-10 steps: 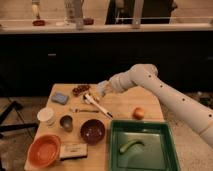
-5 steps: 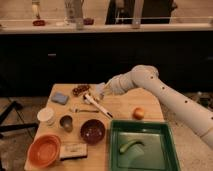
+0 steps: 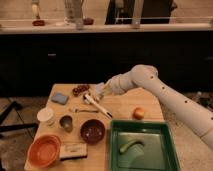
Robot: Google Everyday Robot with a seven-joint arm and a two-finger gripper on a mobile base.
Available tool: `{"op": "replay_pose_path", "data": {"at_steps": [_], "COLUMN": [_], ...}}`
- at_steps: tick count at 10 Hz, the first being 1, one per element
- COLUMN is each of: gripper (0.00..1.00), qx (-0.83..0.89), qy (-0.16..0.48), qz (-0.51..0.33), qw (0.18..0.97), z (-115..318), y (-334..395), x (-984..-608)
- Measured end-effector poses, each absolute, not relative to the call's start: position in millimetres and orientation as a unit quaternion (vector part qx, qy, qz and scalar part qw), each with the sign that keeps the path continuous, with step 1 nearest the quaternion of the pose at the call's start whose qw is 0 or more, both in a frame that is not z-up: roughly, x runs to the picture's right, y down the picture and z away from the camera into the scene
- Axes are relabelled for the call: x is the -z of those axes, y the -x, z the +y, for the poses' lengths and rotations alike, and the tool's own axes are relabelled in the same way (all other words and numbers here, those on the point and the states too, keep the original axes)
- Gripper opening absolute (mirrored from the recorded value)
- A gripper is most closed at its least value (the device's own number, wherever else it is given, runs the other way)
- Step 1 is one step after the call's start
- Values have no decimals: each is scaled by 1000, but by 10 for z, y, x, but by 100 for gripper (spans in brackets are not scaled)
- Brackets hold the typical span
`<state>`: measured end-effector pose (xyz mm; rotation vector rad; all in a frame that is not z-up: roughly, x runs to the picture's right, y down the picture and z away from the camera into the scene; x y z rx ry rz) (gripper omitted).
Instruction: Wipe purple bowl with towel
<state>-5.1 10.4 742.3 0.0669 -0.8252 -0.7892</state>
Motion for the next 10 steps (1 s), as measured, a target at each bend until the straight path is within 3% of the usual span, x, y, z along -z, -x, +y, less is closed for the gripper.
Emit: {"op": "replay_pose_path", "data": {"at_steps": [3, 10], "gripper": [0, 0], "qx": [463, 576], "qy": [-50, 1], "qz": [-381, -413], "qw": [799, 705], "z": [257, 732], "y": [178, 879], "x": [-7153, -6804]}}
